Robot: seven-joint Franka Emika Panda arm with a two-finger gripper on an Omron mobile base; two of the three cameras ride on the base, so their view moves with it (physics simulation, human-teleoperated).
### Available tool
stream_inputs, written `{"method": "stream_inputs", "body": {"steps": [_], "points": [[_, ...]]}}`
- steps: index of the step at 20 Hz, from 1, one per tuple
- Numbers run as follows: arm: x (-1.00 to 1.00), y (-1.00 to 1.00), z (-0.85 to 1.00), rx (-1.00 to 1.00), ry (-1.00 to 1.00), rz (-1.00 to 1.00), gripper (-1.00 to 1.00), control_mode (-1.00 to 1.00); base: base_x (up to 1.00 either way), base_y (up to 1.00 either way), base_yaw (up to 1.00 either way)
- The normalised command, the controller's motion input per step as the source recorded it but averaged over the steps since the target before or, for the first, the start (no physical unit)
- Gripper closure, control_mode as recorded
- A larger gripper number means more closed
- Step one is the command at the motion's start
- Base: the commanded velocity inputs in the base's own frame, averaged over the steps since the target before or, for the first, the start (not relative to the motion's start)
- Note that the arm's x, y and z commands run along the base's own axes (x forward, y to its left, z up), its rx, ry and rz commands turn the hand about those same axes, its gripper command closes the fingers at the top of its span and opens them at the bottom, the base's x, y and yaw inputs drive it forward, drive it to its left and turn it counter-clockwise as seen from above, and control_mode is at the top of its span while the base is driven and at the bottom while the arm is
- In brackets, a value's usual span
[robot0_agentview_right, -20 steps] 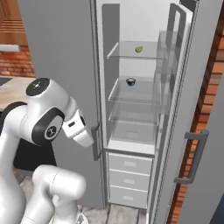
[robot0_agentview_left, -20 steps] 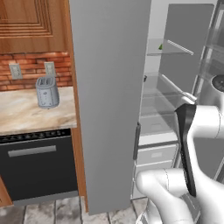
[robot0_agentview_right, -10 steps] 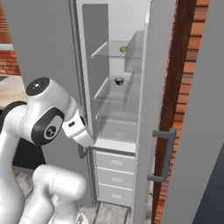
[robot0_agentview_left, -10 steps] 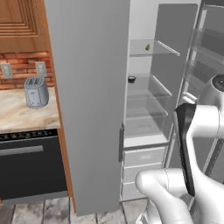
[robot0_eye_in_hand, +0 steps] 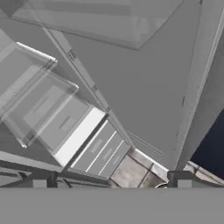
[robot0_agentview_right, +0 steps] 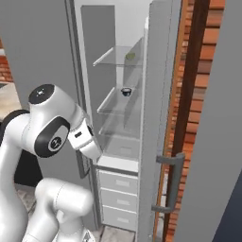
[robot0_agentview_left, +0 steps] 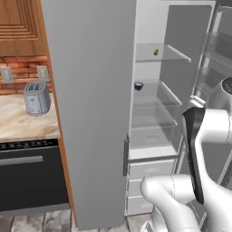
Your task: Take the lemon wedge from the fridge and place it on the plate with fish on the dining counter.
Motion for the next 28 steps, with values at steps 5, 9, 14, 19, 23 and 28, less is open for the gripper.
{"method": "stream_inputs", "body": {"steps": [5,9,14,19,23,28], "points": [[0.0,0.0,0.0,0.0,0.0,0.0,-1.0,1.0,0.86,0.08,0.01],[0.0,0.0,0.0,0.0,0.0,0.0,-1.0,1.0,0.88,0.0,0.0],[0.0,0.0,0.0,0.0,0.0,0.0,-1.0,1.0,0.3,0.0,0.04],[0.0,0.0,0.0,0.0,0.0,0.0,-1.0,1.0,-0.12,0.01,0.1],[0.0,0.0,0.0,0.0,0.0,0.0,-1.0,1.0,-0.01,0.0,0.18],[0.0,0.0,0.0,0.0,0.0,0.0,-1.0,1.0,0.04,0.0,0.11]]}}
